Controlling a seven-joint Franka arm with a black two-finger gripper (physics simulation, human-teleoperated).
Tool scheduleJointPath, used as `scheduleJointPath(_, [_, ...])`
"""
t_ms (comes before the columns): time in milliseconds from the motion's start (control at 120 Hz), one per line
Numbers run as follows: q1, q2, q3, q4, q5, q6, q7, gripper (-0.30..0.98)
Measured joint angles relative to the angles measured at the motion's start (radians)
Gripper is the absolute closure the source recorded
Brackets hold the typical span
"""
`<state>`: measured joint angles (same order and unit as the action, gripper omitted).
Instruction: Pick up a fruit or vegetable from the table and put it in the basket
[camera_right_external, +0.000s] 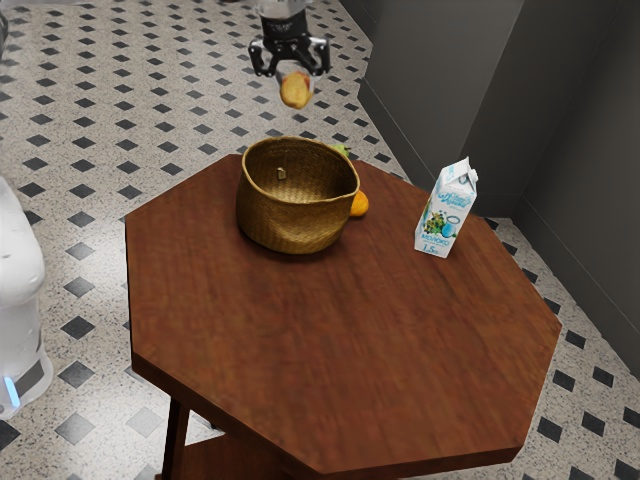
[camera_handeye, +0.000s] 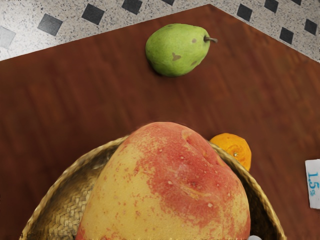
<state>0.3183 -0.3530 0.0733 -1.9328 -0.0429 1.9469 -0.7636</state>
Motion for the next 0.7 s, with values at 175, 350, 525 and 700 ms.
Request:
scheduleJointPath(175, [0.004, -0.047, -0.112, -0.044, 0.013, -0.038, -0.066, 0.41])
scheduleJointPath(350, [0.025, -0.042, -0.178, -0.057, 0.013, -0.055, -0.131, 0.42])
scheduleJointPath(525, [0.027, -0.037, -0.195, -0.08, -0.015, -0.063, -0.177, 0.14])
scheduleJointPath(700, [0.035, -0.041, -0.233, -0.081, -0.037, -0.067, -0.211, 0.04])
